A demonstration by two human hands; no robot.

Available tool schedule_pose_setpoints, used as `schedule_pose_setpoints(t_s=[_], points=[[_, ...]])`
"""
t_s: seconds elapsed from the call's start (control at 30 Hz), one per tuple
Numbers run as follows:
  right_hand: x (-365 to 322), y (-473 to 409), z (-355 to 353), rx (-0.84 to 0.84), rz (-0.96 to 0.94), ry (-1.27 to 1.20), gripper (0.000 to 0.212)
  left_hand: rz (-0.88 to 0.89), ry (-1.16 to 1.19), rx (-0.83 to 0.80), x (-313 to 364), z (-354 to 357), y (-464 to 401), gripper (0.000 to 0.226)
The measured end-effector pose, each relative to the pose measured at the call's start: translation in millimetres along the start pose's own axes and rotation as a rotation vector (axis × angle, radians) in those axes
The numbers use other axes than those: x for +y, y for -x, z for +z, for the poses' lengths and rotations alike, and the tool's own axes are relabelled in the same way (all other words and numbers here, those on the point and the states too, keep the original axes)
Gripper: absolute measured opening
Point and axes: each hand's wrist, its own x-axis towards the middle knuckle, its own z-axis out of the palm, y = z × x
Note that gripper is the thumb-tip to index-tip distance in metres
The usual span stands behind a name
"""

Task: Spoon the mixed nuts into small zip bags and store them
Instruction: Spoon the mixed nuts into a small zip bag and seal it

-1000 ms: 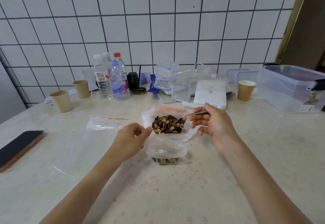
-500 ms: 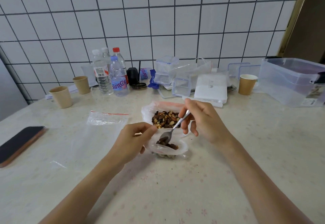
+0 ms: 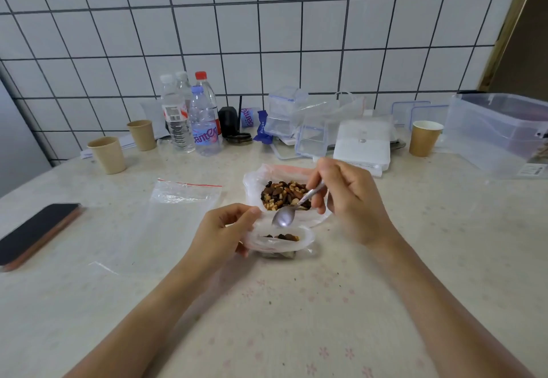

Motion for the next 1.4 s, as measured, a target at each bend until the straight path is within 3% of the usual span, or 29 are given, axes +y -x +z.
schedule_pose_setpoints(t_s=[0.17,0.3,0.47,0.7,0.83,1.03,1.13,1.4], points=[[11,-11,-12,0.316,0.318,-0.19,0.047,0.028,-0.201,0.057,-1,-7,-3,0.028],[23,-15,-20,0.403,0.495,-0.188,0.043,0.001,-0.287,0.1,5,-13,-11,0.039],[28,-15,-16,0.325,0.447,0.001,0.039,-0.042,-0.467,0.126,14,-22,-40,0.043],[28,-9,-8,0.226,0.323,0.215,0.041,-0.069,-0.708,0.064,7,-12,-74,0.067],[31,-9,-6,0.165,0.333,0.227,0.04,0.042,-0.619,0.093,-1,-6,-77,0.05],[39,-10,4,0.044,0.39,0.158,0.034,0.066,-0.411,0.086,-3,-4,-73,0.016],[40,-10,1,0.038,0.421,0.121,0.035,0.104,-0.358,0.09,-1,-4,-70,0.022],[40,-7,7,0.072,0.471,0.096,0.034,0.114,-0.235,0.048,5,-1,-64,0.015]])
